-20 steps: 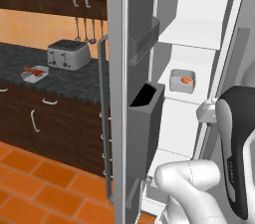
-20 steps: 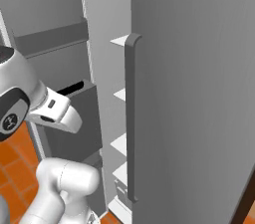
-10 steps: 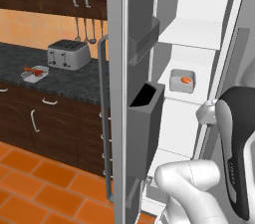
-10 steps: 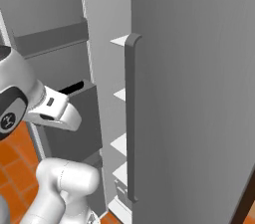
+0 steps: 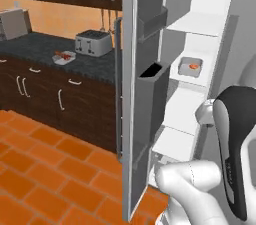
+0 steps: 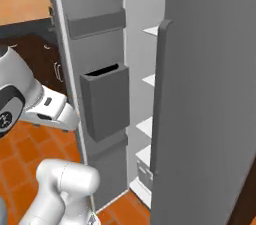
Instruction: Take the meat container that has the shrimp and place it on the second highest rack of the freezer. Then take the vegetable container that has the bell pepper and carrot and place it on the highest rack of the freezer.
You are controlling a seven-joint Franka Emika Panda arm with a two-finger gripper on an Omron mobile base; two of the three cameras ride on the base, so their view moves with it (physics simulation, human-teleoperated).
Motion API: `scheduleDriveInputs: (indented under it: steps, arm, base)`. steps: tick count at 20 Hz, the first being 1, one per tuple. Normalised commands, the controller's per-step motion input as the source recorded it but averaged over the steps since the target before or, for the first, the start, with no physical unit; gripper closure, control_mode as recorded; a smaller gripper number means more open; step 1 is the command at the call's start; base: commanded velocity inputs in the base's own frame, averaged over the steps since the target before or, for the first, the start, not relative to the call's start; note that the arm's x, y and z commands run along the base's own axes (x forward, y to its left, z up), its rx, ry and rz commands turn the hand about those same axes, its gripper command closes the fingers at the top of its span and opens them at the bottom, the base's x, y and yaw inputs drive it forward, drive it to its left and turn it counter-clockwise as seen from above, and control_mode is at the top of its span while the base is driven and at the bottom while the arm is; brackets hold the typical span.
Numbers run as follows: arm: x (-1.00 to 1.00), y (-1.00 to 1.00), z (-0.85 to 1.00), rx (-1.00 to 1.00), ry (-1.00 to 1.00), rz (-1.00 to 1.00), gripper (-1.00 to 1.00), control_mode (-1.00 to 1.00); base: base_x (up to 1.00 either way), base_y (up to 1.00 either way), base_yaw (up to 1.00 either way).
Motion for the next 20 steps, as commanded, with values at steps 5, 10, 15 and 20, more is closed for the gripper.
scheduleDriveInputs:
  steps: [5,10,15,20]
  arm:
    - [0.0,0.0,0.0,0.0,0.0,0.0,-1.0,1.0]
    - [0.0,0.0,0.0,0.0,0.0,0.0,-1.0,1.0]
    - [0.0,0.0,0.0,0.0,0.0,0.0,-1.0,1.0]
    - [0.0,0.0,0.0,0.0,0.0,0.0,-1.0,1.0]
  base:
    - [-0.52,0.0,0.96]
    - [-0.06,0.09,0.96]
    - [0.74,0.33,0.32]
    - [1.0,0.63,0.0]
